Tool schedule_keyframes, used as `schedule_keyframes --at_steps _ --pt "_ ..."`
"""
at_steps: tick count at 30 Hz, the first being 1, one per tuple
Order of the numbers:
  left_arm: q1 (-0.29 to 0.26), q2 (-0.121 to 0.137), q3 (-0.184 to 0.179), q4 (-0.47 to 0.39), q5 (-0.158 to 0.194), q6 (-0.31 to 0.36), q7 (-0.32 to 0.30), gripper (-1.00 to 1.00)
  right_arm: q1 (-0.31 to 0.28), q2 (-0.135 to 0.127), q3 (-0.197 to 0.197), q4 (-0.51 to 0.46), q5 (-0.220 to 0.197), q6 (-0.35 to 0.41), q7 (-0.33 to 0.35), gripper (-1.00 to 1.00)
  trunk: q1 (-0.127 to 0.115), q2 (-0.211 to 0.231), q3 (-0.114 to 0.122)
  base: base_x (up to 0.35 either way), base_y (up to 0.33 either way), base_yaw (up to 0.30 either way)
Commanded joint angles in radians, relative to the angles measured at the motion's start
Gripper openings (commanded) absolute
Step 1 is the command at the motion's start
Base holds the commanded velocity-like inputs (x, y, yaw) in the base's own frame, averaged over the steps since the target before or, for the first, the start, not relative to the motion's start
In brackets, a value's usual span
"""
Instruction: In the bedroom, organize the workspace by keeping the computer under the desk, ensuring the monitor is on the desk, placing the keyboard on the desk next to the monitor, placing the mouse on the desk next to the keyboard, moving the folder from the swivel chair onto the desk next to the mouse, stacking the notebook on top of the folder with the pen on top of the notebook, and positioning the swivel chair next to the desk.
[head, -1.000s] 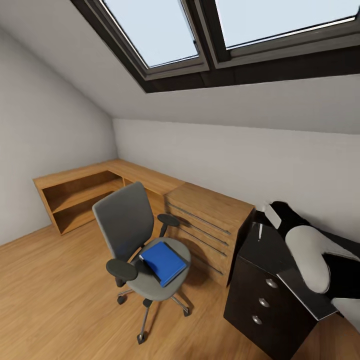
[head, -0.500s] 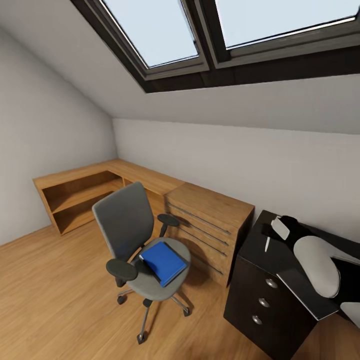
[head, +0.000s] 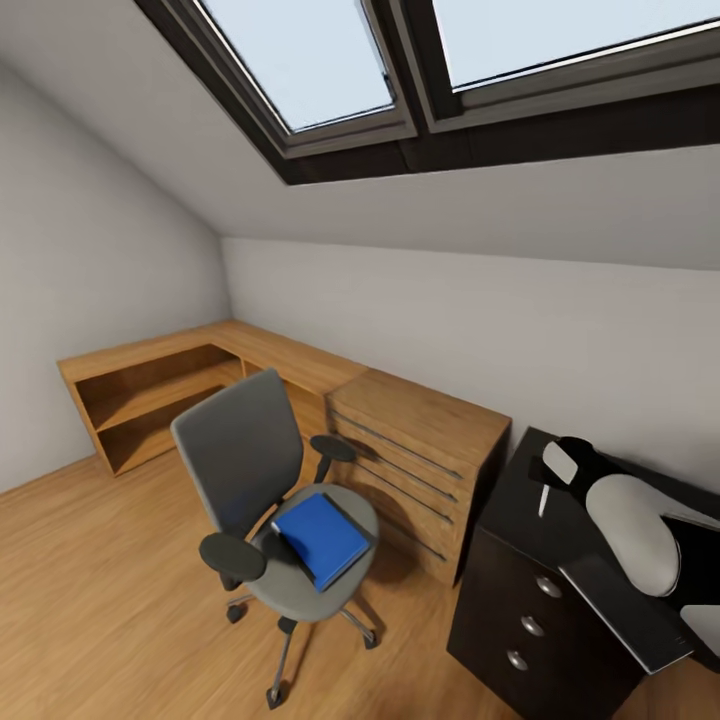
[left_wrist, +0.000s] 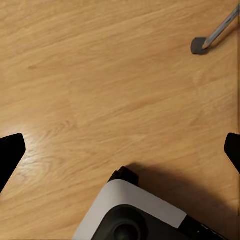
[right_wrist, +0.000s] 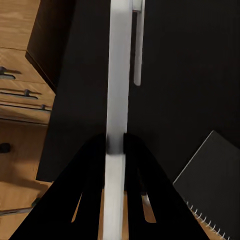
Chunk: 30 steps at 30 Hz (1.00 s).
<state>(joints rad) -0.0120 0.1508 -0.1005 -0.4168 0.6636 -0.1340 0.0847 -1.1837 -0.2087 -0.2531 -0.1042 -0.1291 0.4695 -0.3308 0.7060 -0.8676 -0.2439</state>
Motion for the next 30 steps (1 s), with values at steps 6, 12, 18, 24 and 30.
schedule_keyframes --at_steps 6,12,18,24,30 --pt "-0.001 0.001 -0.008 -0.001 0.007 -0.004 0.007 1.0 -0.001 0.0 0.0 0.021 -0.012 0.004 -0.003 -1.0 0.001 -0.001 -0.001 0.196 0.0 0.0" --pt "0.0 0.002 -0.001 -0.001 0.012 -0.003 0.015 1.0 -0.001 -0.006 0.001 0.057 -0.012 0.005 0.003 -1.0 0.001 -0.001 -0.001 0.051 0.0 0.0" --pt "0.0 0.003 0.003 -0.002 0.016 -0.004 0.016 1.0 0.033 -0.014 0.002 0.07 -0.012 -0.001 0.004 -1.0 0.016 -0.029 -0.014 0.002 0.0 0.0" --pt "0.0 0.003 0.004 -0.003 0.016 -0.027 0.016 1.0 0.057 -0.013 0.002 0.07 -0.012 -0.005 0.004 -1.0 0.039 -0.071 -0.033 0.0 0.0 0.0" --pt "0.0 0.003 0.004 -0.003 0.015 -0.06 0.017 1.0 0.059 -0.015 0.002 0.069 -0.012 -0.006 0.004 -1.0 0.062 -0.113 -0.052 0.0 0.0 0.0"
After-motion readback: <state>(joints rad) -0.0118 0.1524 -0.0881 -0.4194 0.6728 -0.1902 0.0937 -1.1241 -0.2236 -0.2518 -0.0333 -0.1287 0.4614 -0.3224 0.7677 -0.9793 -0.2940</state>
